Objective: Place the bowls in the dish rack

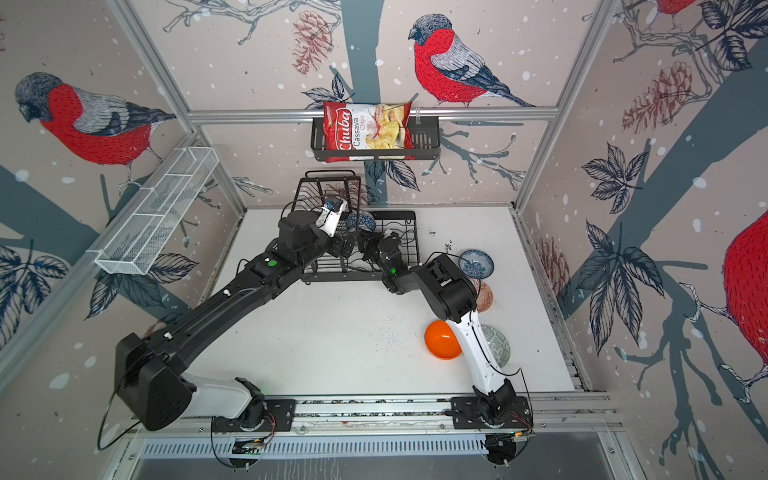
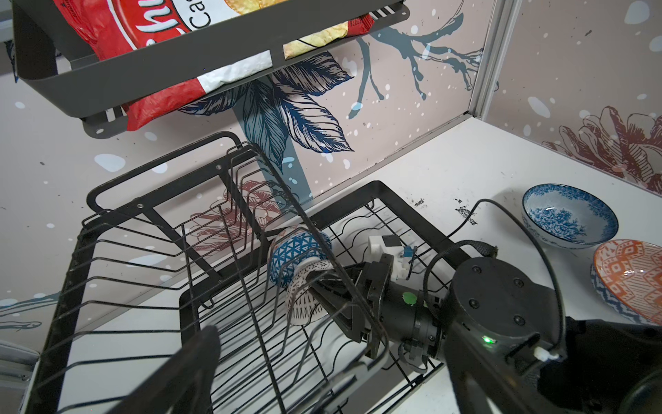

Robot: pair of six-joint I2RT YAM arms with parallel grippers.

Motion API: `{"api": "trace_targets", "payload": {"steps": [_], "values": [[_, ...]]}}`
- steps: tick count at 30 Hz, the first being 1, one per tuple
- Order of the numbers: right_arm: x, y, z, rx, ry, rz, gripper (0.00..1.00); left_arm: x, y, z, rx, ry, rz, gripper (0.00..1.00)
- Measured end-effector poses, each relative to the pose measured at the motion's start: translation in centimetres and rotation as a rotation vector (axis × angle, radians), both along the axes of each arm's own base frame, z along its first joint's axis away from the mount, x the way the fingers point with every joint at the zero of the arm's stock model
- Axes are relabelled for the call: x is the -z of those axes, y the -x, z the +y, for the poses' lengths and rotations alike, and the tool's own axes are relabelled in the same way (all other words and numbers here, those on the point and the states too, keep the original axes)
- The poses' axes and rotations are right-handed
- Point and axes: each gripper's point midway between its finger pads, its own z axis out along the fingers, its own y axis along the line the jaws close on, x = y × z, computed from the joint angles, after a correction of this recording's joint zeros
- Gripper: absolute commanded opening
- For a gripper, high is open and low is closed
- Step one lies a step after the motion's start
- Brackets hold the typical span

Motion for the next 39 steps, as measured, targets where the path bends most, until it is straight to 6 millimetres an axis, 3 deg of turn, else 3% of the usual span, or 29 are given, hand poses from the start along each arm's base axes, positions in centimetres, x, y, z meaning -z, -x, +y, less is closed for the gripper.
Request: {"api": "trace_targets", "payload": {"steps": [30,39], "values": [[0.6,-0.6,-0.6,-0.015,0.059,0.024,0.31,-0.1,-0.1,0.3,-0.01,0.0,-0.002,0.97],[-1.1,-0.5,-0.9,-0.03,0.077,-0.012,0.37,-0.2,-0.2,0.5,-0.015,0.0,-0.004,0.97]]}}
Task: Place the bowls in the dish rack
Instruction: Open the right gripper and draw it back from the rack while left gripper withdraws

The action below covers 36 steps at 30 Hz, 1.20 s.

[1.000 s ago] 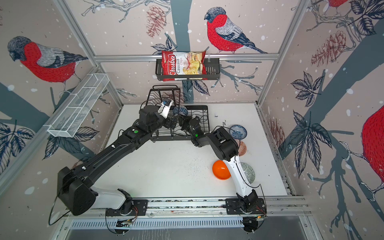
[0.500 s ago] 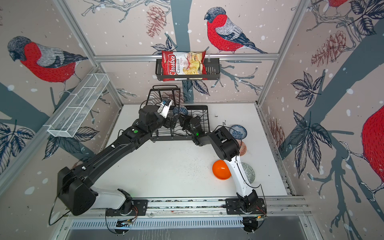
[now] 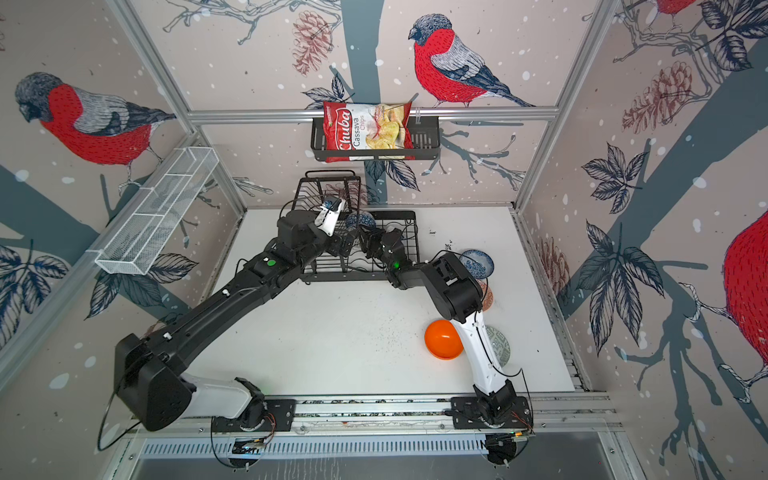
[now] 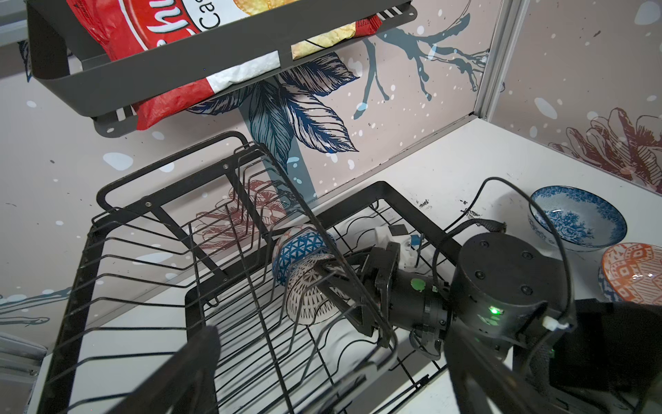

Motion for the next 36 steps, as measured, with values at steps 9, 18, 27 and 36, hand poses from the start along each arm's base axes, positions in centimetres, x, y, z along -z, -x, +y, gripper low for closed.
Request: {"api": "trace_targets", "payload": {"steps": [9,18,27,36], "values": [[-2.5,0.7,-1.5,0.008,0.032,-0.048,0.47,-0.3,0.1,0.3,-0.009,0.001,-0.007,0.97],[-3.0,2.1,-6.3,0.049,0.15,-0.05,0.72,-0.3,0.5,1.1,-0.035,0.007,-0.021,0.97],[-8.4,4.3,-11.2,0.072,0.404,-0.165,1.0,0.0,0.0,1.2,-0.051,0.002,-0.022,0.97],[-8.8,8.2,-19.0,0.119,0.742,-0.161,1.0,2.7,3.5,-6.2,0.033,-0.184,-0.035,0.97]]}}
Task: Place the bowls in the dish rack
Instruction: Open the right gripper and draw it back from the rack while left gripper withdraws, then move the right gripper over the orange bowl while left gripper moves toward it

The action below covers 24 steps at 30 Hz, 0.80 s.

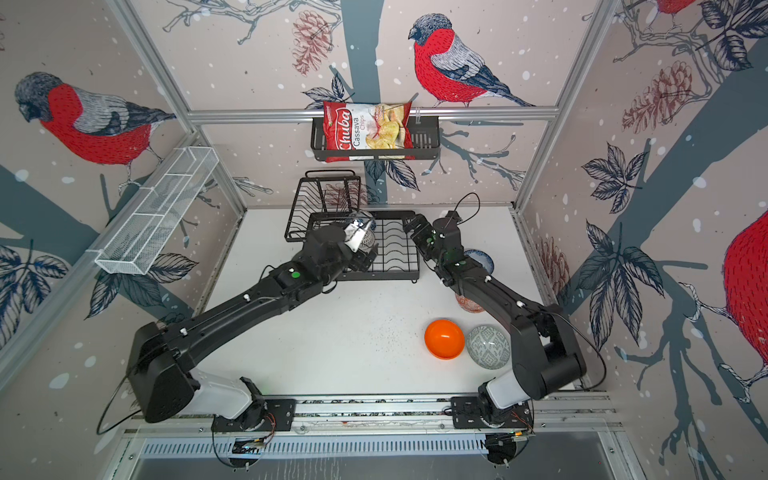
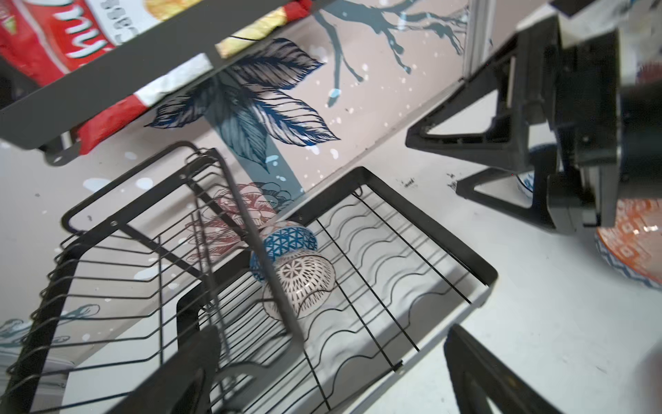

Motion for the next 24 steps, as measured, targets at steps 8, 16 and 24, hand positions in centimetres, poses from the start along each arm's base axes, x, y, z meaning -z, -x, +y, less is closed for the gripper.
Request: {"api": "trace_targets", "payload": {"steps": [8,16,24], "values": [[2.5,6.2,-7.3,0.08,0.176,0.054,1.0,1.5,2.9,-1.8,-0.011,-0.005,0.021,0.97],[7.4,11.9,-10.6,0.094,0.265,0.157,1.0,2.4,6.0,-4.4,0.05,0.037,0.057,0.97],[10.3,14.2,-11.6,0.086,0.304,0.216,1.0,3.7,6.8,-6.3,0.074,0.047,0.069,0.97]]}}
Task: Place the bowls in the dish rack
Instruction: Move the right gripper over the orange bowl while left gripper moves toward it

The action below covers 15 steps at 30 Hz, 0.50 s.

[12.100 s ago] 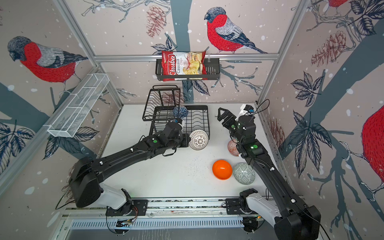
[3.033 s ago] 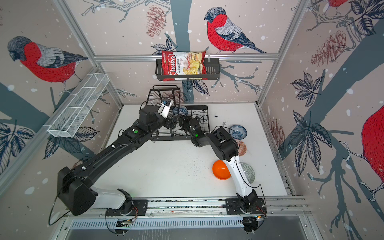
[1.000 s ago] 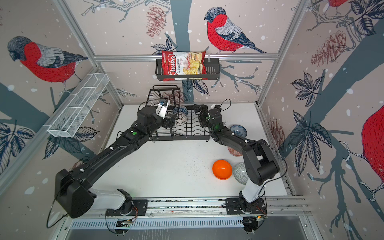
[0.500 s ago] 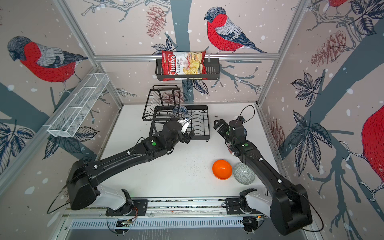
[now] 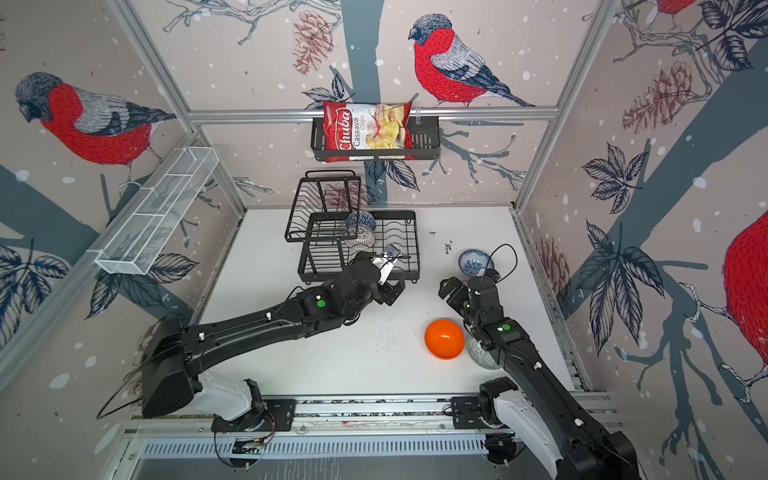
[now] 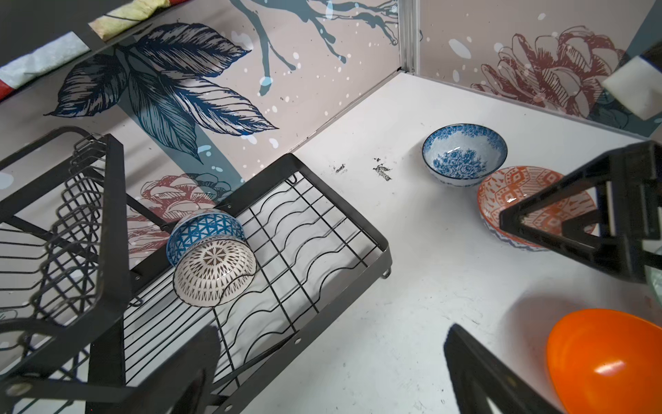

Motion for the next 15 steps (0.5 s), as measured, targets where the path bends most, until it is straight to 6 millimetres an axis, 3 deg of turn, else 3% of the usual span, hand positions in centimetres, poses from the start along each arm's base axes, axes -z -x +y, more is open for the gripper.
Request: {"api": "trace_targets", "payload": {"steps": [10,15], "values": [[4.4,2.8,-0.3,-0.052,0.05,0.114,0.97,2.1,1.2,-0.9,0.036,0.079,0.069,0.97],[4.5,3.4,0.1,-0.086,0.05,0.111,0.95,2.6,1.7,-1.3,0.048,0.126,0.1,0.97]]}}
